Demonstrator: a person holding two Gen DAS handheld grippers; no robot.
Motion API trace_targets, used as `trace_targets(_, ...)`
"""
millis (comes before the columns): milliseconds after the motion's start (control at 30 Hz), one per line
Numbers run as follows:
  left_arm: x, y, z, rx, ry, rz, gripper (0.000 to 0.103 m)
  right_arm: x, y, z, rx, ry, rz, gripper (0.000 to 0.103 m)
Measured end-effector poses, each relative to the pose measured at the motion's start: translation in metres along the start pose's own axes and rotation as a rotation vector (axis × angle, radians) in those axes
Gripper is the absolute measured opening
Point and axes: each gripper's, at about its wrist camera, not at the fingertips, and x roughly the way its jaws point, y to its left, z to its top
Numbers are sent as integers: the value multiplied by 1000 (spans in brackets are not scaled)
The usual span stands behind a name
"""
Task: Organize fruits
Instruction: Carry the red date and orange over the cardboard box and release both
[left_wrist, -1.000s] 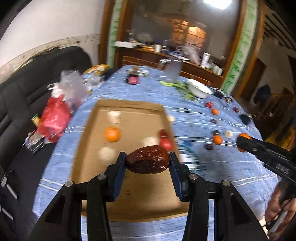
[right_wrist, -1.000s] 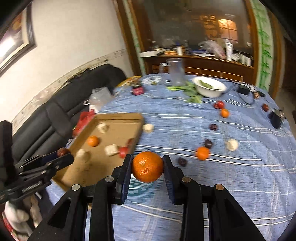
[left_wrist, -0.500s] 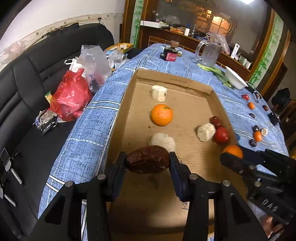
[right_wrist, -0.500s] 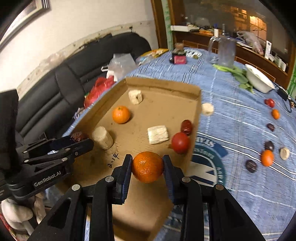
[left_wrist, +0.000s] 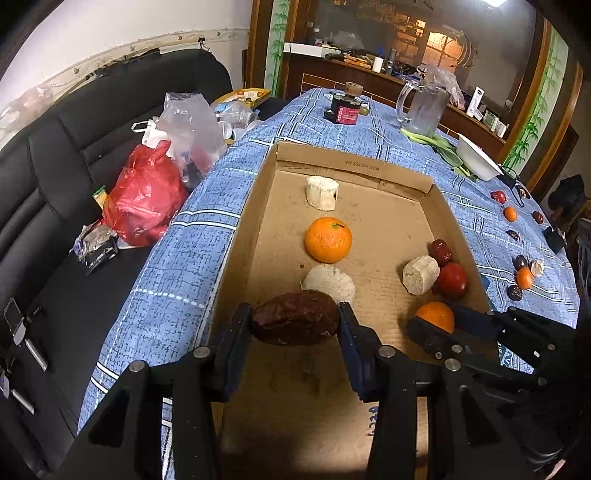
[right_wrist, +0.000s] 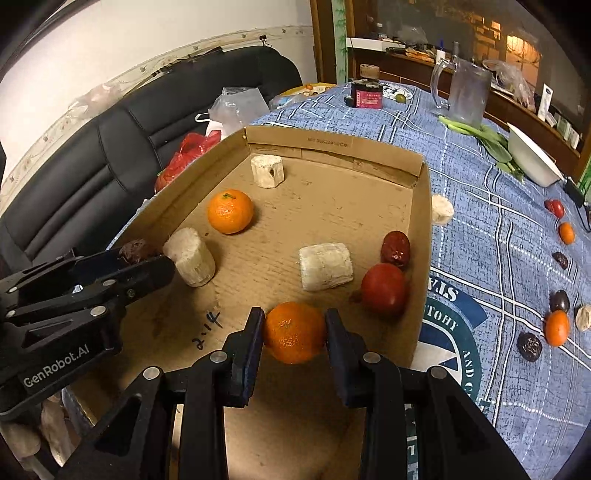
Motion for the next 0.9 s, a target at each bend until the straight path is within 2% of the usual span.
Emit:
trace_targets(133,-10,4,-1,-25,-15,-23,46,-1,1,0,5,-9,5,38)
trace_targets(300,-44,9,-4,-65,-91,-56,56,-16,-3,2,25,-41,27,38)
trace_targets(467,-83,14,-23,-136,-165,-141,67,-58,-15,-5,71,-138,72,38)
trace_targets(500,-88,14,-27,-148,-172,-154,69,-66,-18,-8,87,-156,80,41)
trace_targets(600,-95,11,-41,-167,-166,-179,69,-91,-37,-28,172,-210,110,50)
trace_targets(733,-103,-5,-48,-147,-163,-188,69,-113,-72,-63,303,-236,127,50)
trace_targets(900,-113,-37,-53,-94,-175,-209,70,-137,-118,-97,427,-265,86,50)
